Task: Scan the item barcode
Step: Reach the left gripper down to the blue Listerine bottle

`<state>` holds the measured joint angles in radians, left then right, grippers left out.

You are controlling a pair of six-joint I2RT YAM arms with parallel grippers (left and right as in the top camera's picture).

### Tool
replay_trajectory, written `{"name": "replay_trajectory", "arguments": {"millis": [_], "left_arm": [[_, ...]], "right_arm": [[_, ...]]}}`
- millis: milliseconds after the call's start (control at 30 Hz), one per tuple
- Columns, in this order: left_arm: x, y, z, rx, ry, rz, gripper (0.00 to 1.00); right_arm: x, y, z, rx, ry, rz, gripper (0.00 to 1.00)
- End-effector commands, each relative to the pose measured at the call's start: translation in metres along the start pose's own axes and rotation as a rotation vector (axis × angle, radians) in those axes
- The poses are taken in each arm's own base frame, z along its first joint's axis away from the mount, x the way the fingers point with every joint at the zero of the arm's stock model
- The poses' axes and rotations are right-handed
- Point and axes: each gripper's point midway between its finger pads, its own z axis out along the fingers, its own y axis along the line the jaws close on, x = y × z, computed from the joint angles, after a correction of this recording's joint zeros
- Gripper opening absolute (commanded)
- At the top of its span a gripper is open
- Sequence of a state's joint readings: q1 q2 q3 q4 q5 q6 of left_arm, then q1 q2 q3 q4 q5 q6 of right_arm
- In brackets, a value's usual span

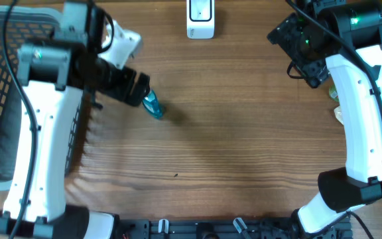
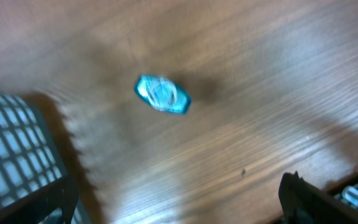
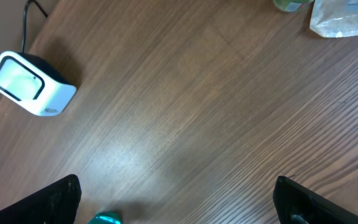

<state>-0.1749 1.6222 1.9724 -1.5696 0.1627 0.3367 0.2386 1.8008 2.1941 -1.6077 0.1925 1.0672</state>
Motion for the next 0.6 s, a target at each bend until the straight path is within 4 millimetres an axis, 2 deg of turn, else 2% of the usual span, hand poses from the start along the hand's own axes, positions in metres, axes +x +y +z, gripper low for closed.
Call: {"name": "replay_trajectory", "arguments": {"millis": [0,167,467,567], "left_arm": [[-0.022,0.004,0.004,0.041,0.026,0.126,1.0],[-0.021,0.013,0.042,0.07,0.138,0.144,1.0],[-0.024,0.021,0.075,0.088,0.202,0.183,1.0],[-0.024,0.024,0.087,0.103,0.222,0.227,1.0]], "right_arm": [[-0.009,-0.004,0.004,0.036,-0.043,-0.02,1.0],[-0.008,-0.003,0.011,0.053,-0.034,-0.029,1.0],[0.007,-0.011,0.053,0.148,0.024,-0.053,1.0],[0.009,-0.014,0.057,0.165,0.03,-0.057,1.0]]}}
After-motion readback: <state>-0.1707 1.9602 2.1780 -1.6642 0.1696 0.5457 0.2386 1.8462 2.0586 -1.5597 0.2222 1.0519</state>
